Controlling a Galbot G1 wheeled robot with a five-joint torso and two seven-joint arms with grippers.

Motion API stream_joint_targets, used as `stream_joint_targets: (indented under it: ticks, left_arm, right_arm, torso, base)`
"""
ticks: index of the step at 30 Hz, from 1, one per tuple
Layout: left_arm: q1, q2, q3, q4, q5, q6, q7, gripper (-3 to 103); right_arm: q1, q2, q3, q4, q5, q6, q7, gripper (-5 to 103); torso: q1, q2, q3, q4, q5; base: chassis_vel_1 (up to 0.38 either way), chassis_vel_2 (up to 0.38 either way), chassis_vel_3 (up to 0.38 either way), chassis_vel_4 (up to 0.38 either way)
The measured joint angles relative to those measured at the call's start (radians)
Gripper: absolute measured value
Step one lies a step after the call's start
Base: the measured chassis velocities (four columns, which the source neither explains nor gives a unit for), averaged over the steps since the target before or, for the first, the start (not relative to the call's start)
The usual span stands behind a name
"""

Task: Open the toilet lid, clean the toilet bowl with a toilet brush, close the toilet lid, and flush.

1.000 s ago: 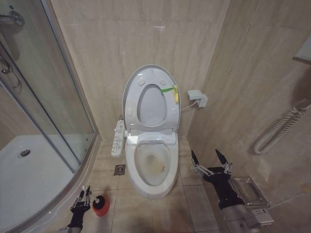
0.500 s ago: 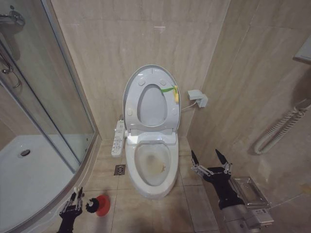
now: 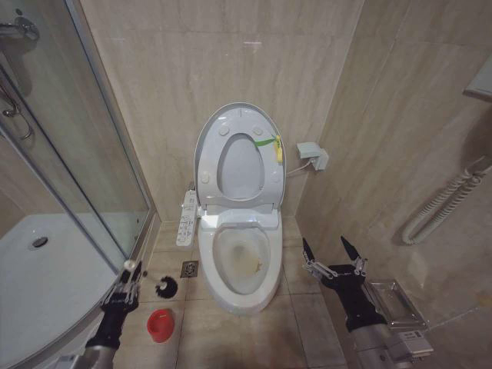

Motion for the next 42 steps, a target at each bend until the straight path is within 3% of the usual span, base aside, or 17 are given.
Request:
stream_joint_targets:
  ticks: [8,14,18,19,23,27,36,38,39,42]
  left_arm:
    - [-0.006,0.055,0.010,-0.204,-0.076,0.145,0.059,21]
    - [-0.011,0.090,0.019,-0.277,-0.123,0.202,0.083,21]
    - [-0.125,0.223,0.054,-0.207,-0.172,0.230,0.104,21]
    - [-0.176,0.266,0.066,-0.153,-0.208,0.230,0.115,21]
    - [-0.260,0.334,0.092,-0.062,-0.261,0.219,0.162,21]
    - [-0.321,0.369,0.136,-0.033,-0.277,0.221,0.191,21]
    - [-0.437,0.362,0.269,0.078,-0.307,0.170,0.222,21]
    - [-0.486,0.356,0.303,0.141,-0.317,0.136,0.239,21]
    - [-0.542,0.350,0.337,0.204,-0.325,0.091,0.259,21]
    - [-0.593,0.339,0.370,0.254,-0.336,0.045,0.280,21]
  right_arm:
    - [0.000,0.000,0.000,0.000,0.000,0.000,0.000,100]
    - [0.000,0.000,0.000,0.000,0.000,0.000,0.000,100]
    - [0.000,0.000,0.000,0.000,0.000,0.000,0.000,100]
    - [0.000,0.000,0.000,0.000,0.000,0.000,0.000,100]
    - [0.000,0.000,0.000,0.000,0.000,0.000,0.000,100]
    - [0.000,0.000,0.000,0.000,0.000,0.000,0.000,100]
    - [0.000,0.000,0.000,0.000,0.000,0.000,0.000,100]
    - [0.000,0.000,0.000,0.000,0.000,0.000,0.000,100]
    - [0.000,0.000,0.000,0.000,0.000,0.000,0.000,100]
    - [0.000,0.000,0.000,0.000,0.000,0.000,0.000,100]
  torso:
    - [0.000,0.000,0.000,-0.0001,-0.0001]
    - [0.000,0.000,0.000,0.0003,0.0000]
    - [0.000,0.000,0.000,-0.0003,-0.0001]
    - [0.000,0.000,0.000,-0.0002,-0.0004]
    - [0.000,0.000,0.000,0.0000,-0.0004]
    - [0.000,0.000,0.000,0.0001,-0.0001]
    - [0.000,0.000,0.000,0.0000,-0.0001]
    - [0.000,0.000,0.000,0.0001,-0.0001]
    - [0.000,0.000,0.000,-0.0001,-0.0001]
    - [0.000,0.000,0.000,0.0001,-0.0001]
  base:
    - [0.000,0.000,0.000,0.000]
    - [0.000,0.000,0.000,0.000]
    - [0.000,0.000,0.000,0.000]
    - [0.000,0.000,0.000,0.000]
    - [0.000,0.000,0.000,0.000]
    - [0.000,0.000,0.000,0.000]
    - [0.000,0.000,0.000,0.000]
    - [0.000,0.000,0.000,0.000]
    - [0.000,0.000,0.000,0.000]
    - [0.000,0.000,0.000,0.000]
